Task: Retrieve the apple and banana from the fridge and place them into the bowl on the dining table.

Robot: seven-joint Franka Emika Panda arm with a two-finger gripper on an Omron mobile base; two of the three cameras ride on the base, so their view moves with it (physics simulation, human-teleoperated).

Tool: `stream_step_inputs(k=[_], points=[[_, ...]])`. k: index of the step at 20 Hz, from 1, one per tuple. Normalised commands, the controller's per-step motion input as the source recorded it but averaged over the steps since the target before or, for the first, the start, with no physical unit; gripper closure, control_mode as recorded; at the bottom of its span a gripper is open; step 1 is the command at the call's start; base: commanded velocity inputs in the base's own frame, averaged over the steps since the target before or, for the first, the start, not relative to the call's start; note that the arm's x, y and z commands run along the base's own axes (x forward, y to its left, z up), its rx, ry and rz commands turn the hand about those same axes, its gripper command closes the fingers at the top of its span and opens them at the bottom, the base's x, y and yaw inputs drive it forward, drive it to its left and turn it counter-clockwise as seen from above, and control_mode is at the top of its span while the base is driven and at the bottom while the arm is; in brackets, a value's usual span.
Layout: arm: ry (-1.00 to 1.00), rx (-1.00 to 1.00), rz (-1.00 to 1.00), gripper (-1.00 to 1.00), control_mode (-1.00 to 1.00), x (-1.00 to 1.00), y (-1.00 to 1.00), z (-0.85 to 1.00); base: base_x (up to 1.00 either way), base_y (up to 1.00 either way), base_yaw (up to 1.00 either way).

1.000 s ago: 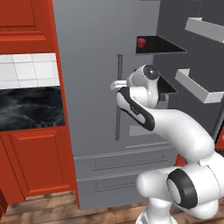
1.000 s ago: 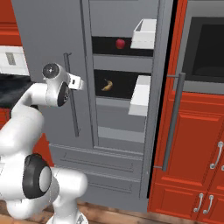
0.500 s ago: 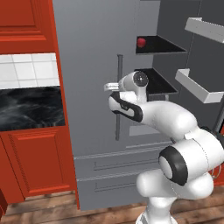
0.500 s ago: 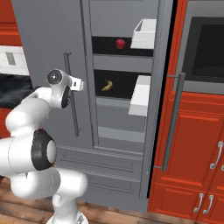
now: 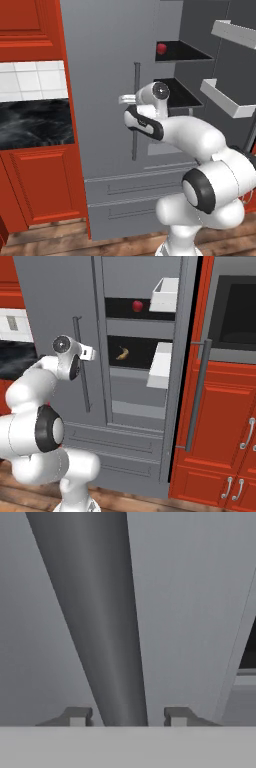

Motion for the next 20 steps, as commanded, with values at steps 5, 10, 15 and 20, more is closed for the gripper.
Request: stream_step_inputs(k=[5,10,15,20], points=[[0.14,0.00,0.00,1.00,-1.00,-0.86,0.47,0.07,0.00,0.00,0.00],[0.00,-0.01,0.00,1.00,-1.00,-1.00,0.91,0.00,0.00,0.00,0.00],[-0.05,-0.05,0.00,1.00,-1.00,-0.88,0.68,0.24,0.00,0.00,0.00],[0.00,0.04,-0.11,1.00,-1.00,-0.20,-0.31,0.63,0.00,0.00,0.00]])
